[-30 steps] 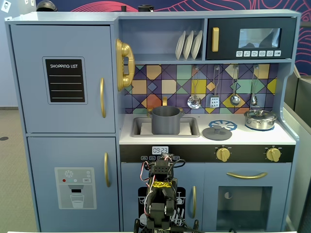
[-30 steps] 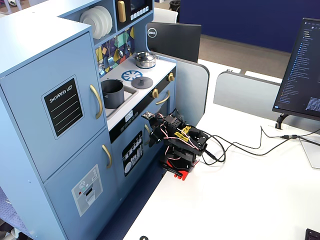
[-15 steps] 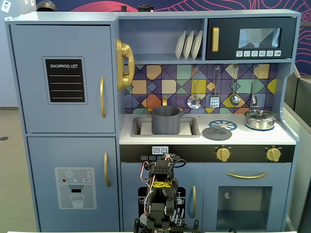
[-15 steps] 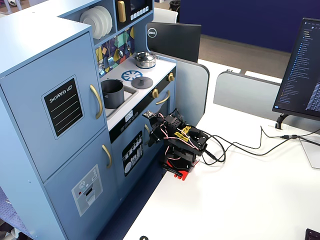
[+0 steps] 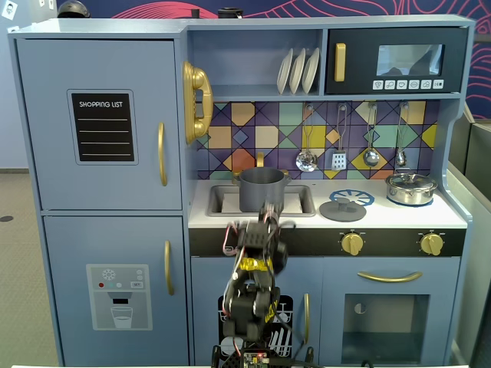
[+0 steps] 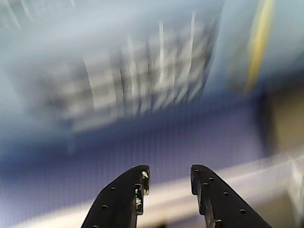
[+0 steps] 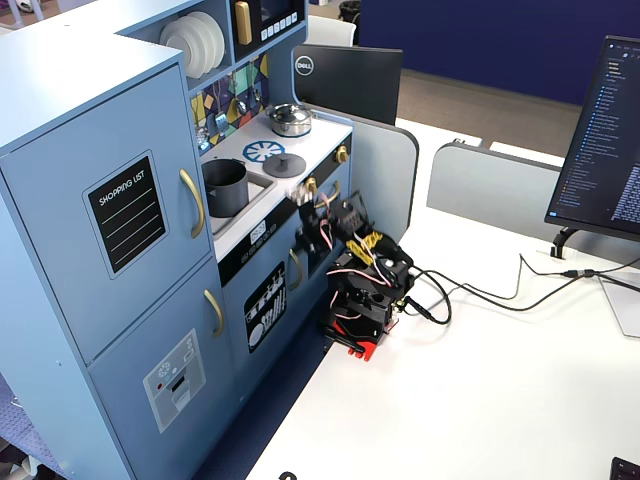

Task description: Pick up the lid from the counter and put it on the gray recipient

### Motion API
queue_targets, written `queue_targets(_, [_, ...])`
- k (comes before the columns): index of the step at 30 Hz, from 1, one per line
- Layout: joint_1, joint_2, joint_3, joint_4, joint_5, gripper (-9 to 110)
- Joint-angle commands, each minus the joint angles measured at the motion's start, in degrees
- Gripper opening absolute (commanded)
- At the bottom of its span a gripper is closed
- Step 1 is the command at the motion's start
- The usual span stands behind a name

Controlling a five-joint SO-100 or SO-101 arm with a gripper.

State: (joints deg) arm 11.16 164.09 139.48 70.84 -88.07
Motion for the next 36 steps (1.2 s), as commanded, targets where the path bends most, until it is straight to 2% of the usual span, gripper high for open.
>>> queue_targets(1, [5.45,-5.8,-14.77,-6.24,-3.87,0])
queue_targets(4, [9.93,-5.45,-17.05,-15.12,-5.98,0])
queue_targets(10, [18.37,-3.52,-10.99,-37.97,-5.54,0])
queue_targets(18, [23.2,-2.99,0.97,-58.8,-2.81,9])
queue_targets(28, [22.32,-11.87,4.57,-73.13,-4.13,23])
queue_targets(36, [25.4,-19.86,2.81,-78.13,-2.37,27])
